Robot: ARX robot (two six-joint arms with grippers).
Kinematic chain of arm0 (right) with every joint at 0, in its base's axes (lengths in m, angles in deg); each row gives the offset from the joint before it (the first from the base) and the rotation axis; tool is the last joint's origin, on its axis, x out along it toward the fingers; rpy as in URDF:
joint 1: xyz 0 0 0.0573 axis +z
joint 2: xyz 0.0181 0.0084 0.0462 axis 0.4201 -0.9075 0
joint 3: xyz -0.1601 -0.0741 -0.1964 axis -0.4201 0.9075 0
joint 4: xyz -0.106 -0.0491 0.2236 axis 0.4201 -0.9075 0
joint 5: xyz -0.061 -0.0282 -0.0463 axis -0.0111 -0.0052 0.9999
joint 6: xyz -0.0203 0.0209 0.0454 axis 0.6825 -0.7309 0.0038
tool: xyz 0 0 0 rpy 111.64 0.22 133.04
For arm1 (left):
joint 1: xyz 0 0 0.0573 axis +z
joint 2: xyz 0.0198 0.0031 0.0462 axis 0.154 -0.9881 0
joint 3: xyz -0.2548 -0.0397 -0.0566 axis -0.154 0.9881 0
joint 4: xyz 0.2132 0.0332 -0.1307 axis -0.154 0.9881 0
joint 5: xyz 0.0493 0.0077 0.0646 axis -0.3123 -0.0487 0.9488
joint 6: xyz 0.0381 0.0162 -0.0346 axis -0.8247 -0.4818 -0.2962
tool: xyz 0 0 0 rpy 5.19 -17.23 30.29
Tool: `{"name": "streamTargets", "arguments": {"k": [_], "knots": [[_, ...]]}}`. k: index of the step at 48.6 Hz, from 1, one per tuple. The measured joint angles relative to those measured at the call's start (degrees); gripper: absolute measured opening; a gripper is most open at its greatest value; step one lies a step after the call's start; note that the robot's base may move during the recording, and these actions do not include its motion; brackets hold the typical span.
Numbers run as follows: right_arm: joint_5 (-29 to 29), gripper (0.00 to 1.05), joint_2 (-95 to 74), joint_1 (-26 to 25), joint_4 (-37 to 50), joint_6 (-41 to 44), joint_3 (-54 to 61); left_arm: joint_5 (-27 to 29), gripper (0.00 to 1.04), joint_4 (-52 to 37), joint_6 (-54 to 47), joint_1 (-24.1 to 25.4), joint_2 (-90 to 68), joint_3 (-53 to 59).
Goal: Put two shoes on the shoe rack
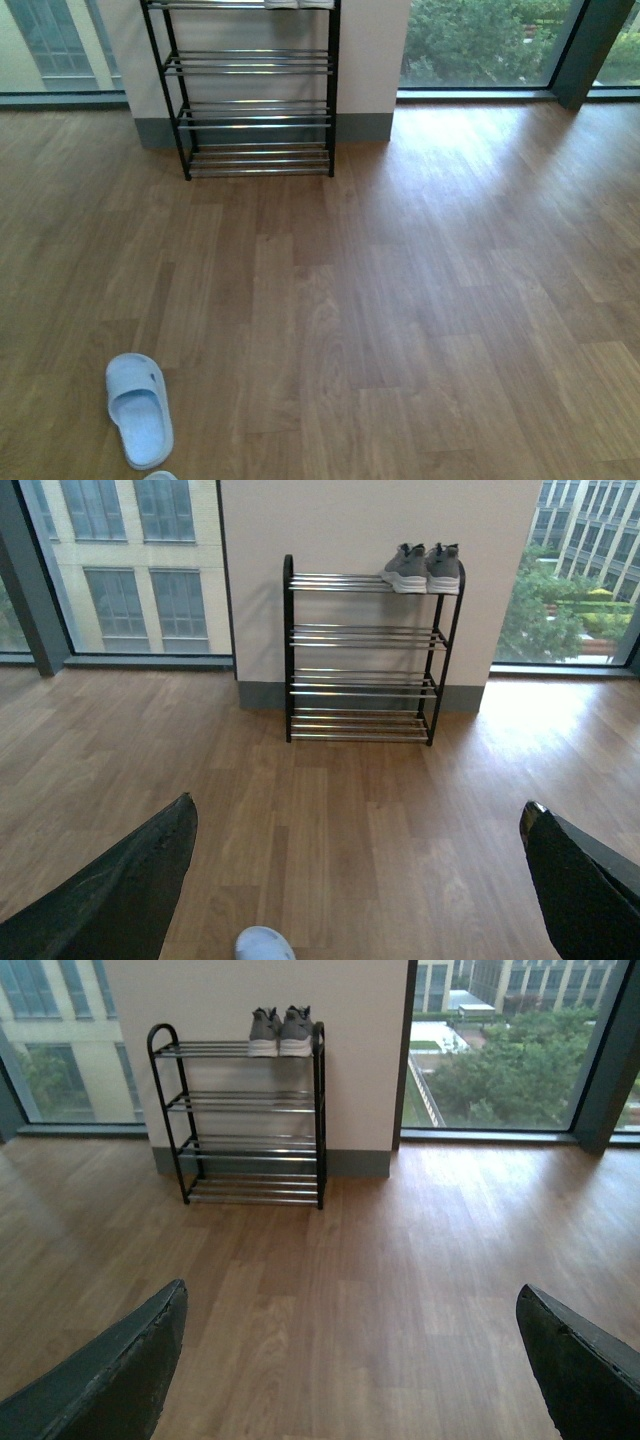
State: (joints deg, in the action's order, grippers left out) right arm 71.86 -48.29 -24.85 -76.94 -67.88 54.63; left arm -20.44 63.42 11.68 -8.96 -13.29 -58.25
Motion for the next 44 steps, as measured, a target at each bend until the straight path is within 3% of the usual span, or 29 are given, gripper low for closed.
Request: {"name": "streamTargets", "arguments": {"k": [44], "knots": [[-0.39,0.95,-0.09,-0.02,0.02,0.04,0.00,0.22,0.95,0.00,0.02,-0.04,0.00,0.02]]}}
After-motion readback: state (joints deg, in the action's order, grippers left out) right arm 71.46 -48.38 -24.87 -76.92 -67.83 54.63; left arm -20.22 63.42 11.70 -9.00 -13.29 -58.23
